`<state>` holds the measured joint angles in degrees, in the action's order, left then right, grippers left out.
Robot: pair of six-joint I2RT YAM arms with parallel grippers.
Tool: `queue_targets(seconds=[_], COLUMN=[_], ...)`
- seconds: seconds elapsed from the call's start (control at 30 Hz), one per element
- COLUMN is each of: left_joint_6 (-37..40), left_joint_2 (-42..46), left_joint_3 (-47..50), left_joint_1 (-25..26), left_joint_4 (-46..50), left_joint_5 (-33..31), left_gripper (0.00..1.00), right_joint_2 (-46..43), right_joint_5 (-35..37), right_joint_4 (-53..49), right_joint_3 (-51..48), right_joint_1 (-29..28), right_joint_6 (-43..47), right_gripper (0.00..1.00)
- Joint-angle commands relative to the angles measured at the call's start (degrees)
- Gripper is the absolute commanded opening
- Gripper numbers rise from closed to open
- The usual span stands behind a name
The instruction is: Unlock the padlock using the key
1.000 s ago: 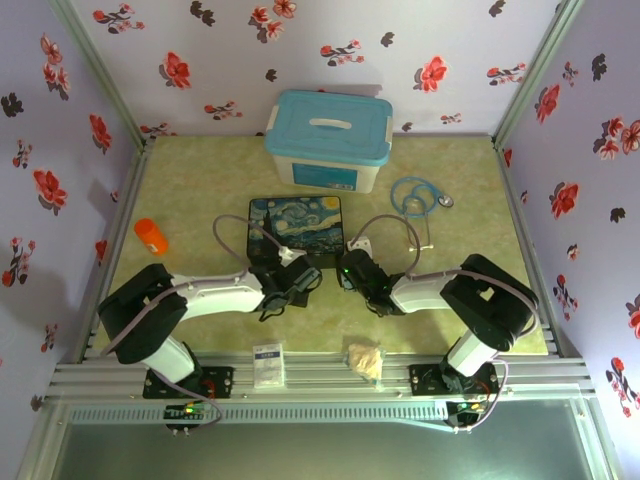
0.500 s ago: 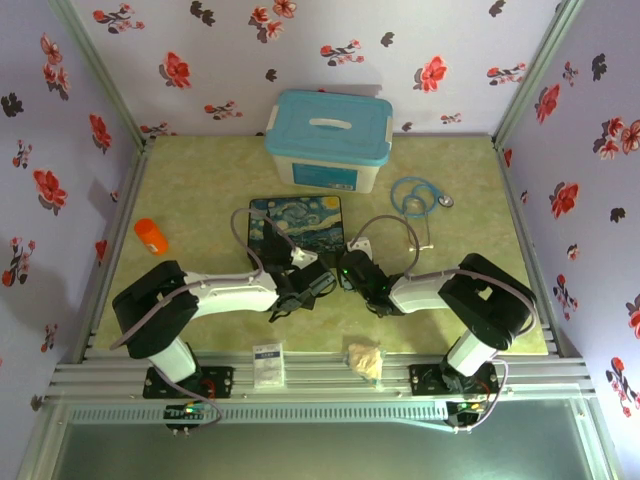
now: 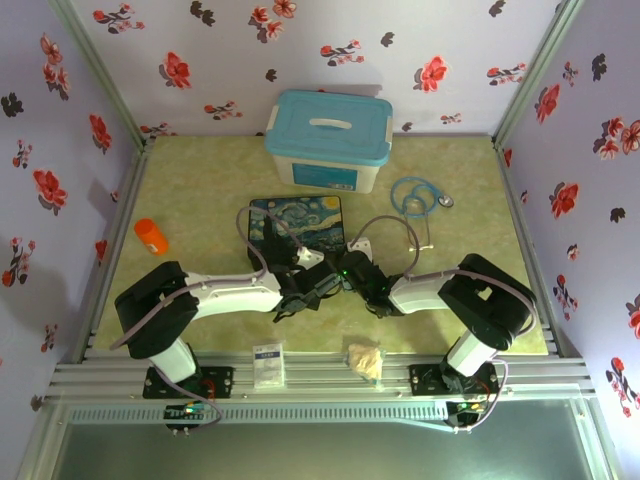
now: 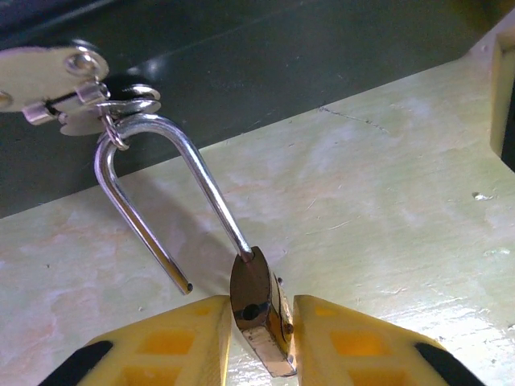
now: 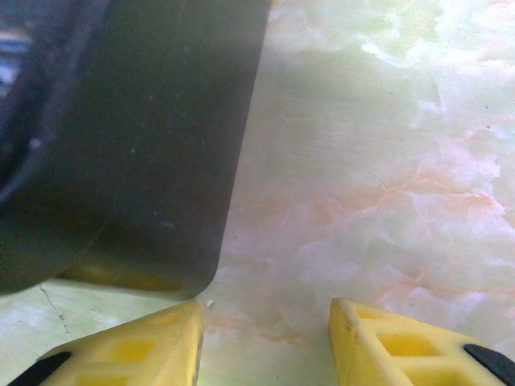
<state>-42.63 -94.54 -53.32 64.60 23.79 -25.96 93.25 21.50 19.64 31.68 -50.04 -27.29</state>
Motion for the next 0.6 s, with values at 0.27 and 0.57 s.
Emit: queue_targets(seconds=[0.27, 0.57], left_joint_6=[-0.8, -1.3], left_joint_2=[1.8, 2.4], left_joint_3=[-2.1, -1.7], left_joint_1=[1.4, 1.6], left_joint_4=[1.3, -0.3], left_joint_5=[1.9, 4.3], left_gripper=[0.31, 0.32], right_joint_2=[1.1, 1.2], right_joint_5=[1.8, 1.9], right_joint_4=[1.0, 1.6], right_joint_3=[-0.1, -0.5], right_joint_1=[-0.6, -0.7], right_joint_6=[-0.9, -1.3], right_gripper=[0.44, 0.45])
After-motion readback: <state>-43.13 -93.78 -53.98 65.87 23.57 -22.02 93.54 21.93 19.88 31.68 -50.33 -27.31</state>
